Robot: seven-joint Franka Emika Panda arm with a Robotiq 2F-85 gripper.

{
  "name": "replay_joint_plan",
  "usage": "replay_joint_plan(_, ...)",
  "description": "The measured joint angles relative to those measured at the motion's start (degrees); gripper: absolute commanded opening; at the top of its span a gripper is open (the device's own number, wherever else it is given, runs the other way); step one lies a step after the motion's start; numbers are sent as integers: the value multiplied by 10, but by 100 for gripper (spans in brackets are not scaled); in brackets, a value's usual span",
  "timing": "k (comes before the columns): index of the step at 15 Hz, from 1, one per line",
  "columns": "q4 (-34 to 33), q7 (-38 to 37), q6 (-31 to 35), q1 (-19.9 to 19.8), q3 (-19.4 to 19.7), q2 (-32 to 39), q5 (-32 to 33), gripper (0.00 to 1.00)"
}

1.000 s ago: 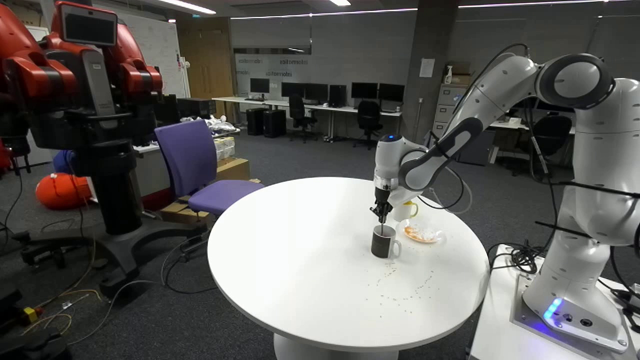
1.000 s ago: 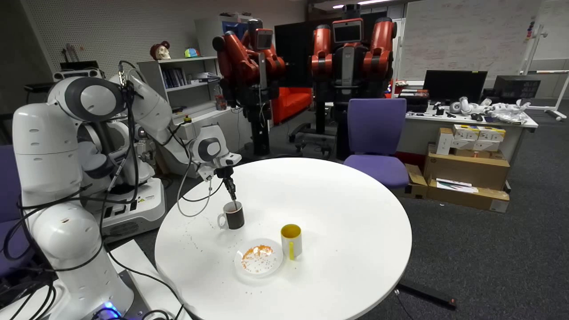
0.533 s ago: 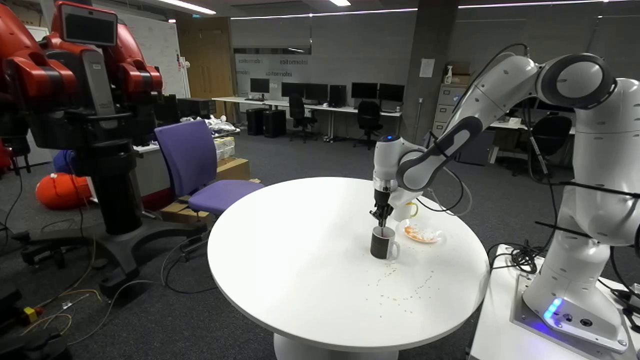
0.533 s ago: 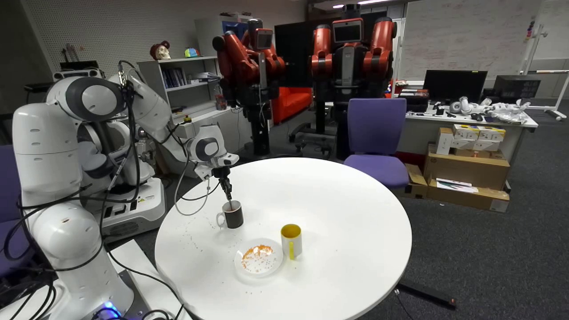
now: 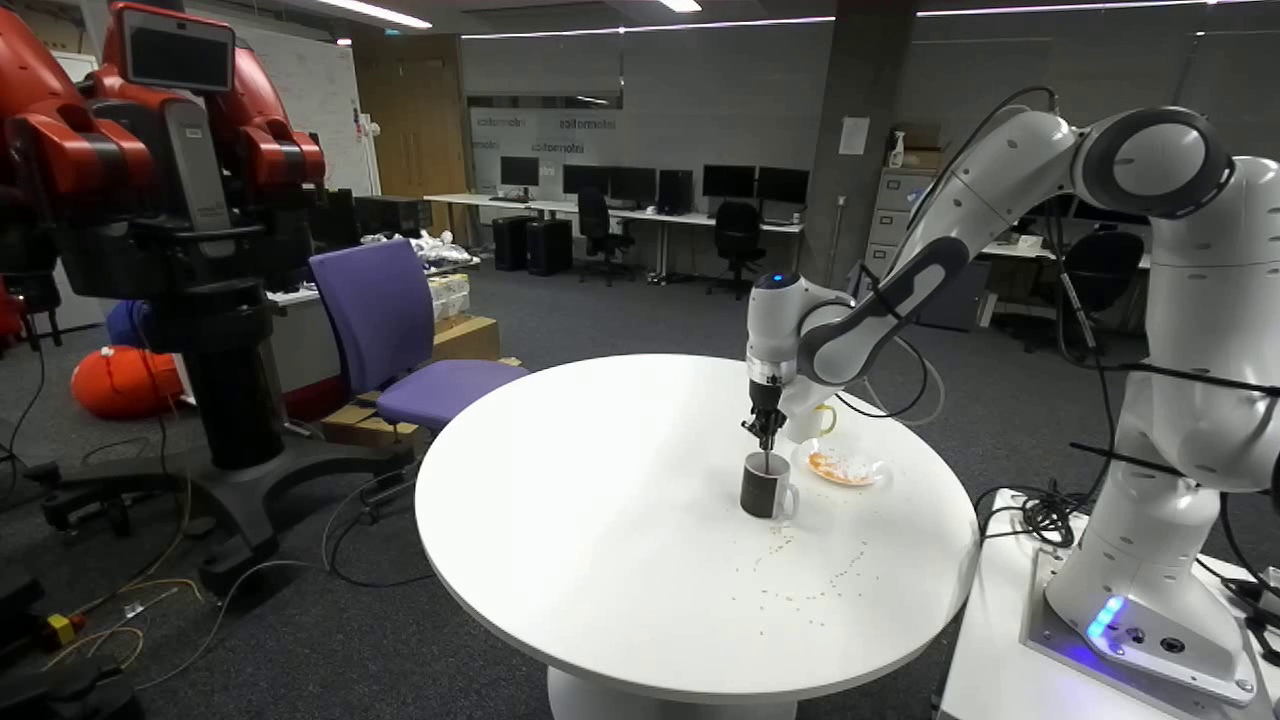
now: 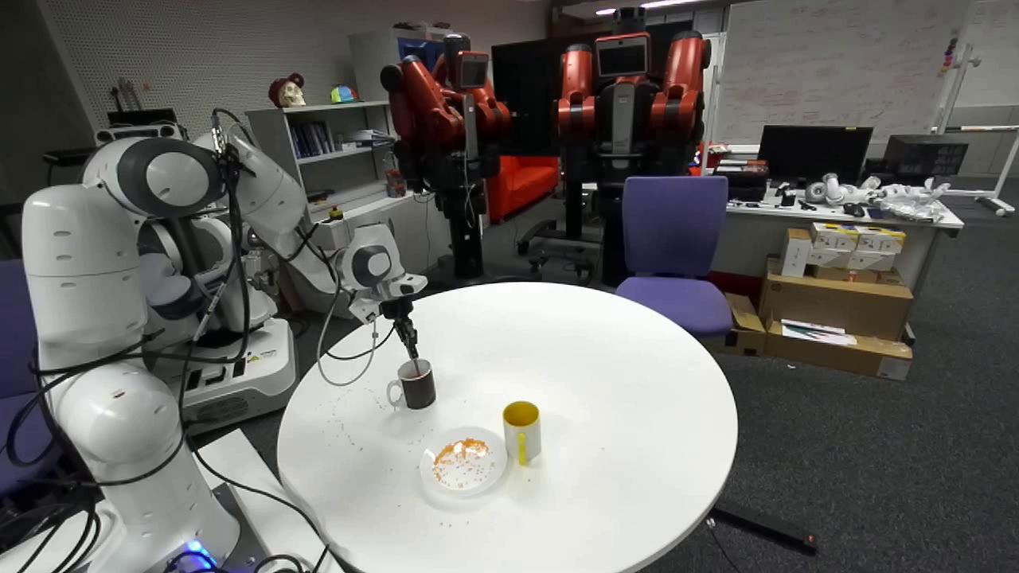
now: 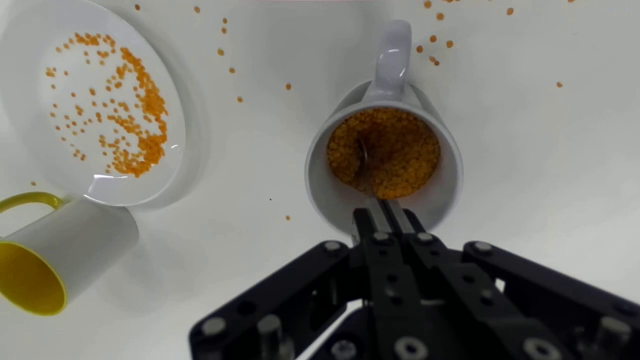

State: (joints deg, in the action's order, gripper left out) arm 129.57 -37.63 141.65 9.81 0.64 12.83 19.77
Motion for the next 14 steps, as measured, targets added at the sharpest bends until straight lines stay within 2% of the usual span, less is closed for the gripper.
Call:
replay_joint_plan(7, -1, 14, -5, 0, -9, 0, -34, 1)
replay_joint_plan(14, -2, -52, 14, 1, 3, -1, 27, 1)
